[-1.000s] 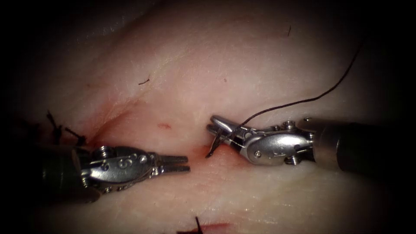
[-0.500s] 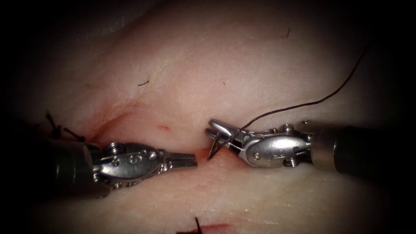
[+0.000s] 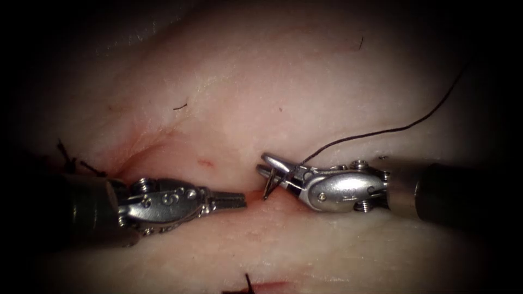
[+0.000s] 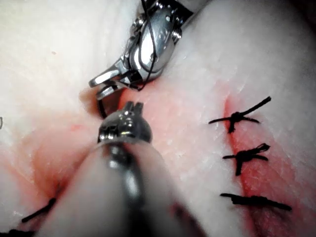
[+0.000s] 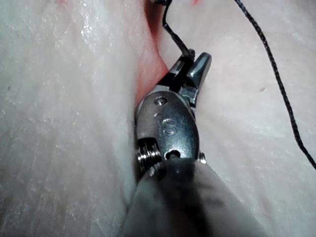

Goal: Wound Closure

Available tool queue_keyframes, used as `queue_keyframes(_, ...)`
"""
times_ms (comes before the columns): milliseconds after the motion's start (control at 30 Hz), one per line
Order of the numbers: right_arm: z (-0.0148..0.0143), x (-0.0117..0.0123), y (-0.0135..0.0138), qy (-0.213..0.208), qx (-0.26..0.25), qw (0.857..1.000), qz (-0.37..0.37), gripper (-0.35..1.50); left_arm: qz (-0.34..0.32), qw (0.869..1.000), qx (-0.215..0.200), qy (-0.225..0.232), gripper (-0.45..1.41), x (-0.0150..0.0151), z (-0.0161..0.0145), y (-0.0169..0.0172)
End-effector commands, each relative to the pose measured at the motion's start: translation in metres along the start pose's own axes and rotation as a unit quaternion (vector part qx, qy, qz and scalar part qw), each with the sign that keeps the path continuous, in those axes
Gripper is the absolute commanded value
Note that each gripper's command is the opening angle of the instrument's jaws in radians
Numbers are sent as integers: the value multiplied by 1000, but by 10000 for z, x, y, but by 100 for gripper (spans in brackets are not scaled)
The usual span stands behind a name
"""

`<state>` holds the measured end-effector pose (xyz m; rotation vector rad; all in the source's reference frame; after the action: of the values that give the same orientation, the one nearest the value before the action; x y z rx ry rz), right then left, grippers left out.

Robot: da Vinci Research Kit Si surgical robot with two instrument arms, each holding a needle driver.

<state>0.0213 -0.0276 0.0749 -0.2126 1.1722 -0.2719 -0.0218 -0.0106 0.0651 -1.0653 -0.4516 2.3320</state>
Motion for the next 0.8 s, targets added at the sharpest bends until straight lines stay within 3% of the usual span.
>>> queue_keyframes(33,12,-5,-6,1,3,1000,1,-35,1,1000,0,0,-3,0,8,-1)
queue_keyframes(333,10,-2,-12,1,23,1000,2,-35,0,1000,0,-3,-3,0,9,-1)
queue_keyframes(533,10,-6,-28,-3,64,998,5,-35,0,1000,-1,-8,-3,1,12,-3)
queue_keyframes(800,2,2,-6,8,4,1000,25,-35,2,1000,1,-11,-3,-2,18,-1)
